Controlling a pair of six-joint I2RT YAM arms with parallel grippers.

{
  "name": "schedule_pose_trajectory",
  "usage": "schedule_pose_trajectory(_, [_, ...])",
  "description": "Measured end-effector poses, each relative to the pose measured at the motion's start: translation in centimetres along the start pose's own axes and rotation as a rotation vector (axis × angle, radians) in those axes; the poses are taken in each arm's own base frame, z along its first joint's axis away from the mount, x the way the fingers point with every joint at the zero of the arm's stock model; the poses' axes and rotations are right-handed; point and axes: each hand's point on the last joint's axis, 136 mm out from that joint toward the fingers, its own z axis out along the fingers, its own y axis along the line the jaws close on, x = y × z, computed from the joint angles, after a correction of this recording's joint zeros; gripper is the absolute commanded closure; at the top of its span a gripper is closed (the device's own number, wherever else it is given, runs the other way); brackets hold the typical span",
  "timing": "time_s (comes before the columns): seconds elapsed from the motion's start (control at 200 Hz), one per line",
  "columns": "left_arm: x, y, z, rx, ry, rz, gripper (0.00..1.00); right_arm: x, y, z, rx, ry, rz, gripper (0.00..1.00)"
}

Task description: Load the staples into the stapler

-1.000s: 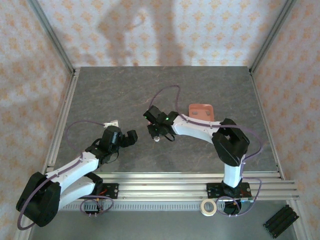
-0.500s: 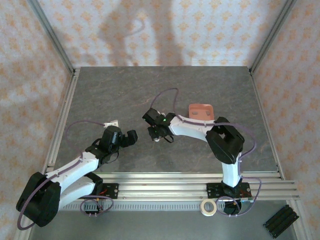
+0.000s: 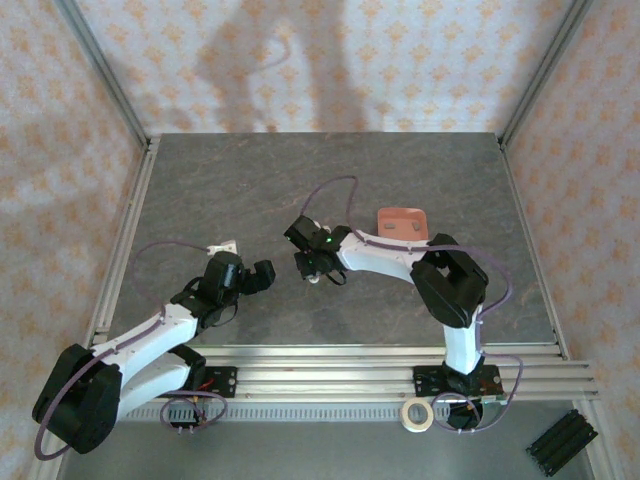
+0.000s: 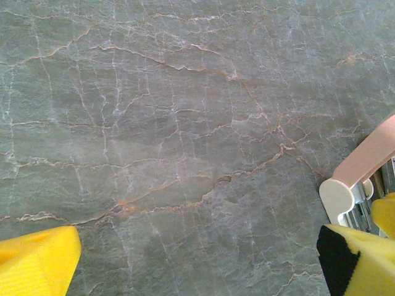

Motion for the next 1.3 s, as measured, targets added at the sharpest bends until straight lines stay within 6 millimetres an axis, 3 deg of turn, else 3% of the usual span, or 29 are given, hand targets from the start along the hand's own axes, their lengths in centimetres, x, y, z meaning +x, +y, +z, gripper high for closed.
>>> schedule_pose_trajectory(0.641, [0.0,0.0,0.0,0.000,-0.001,0.000,0.00,-0.4,0.1,0.6,0.009,-0.007,0.000,0.88])
schedule_pose_trajectory(0.946, [0.0,0.0,0.0,0.000,-0.001,0.000,0.01,-1.4,0.0,-1.1,-0.012,-0.085,0.031,0.88])
schedule_pose_trajectory(1.301, [-0.1,0.0,0.0,0.002,-0.003,0.000,0.01,-0.2,-0.5,-0.2,-0.010,-0.078,0.073,0.88])
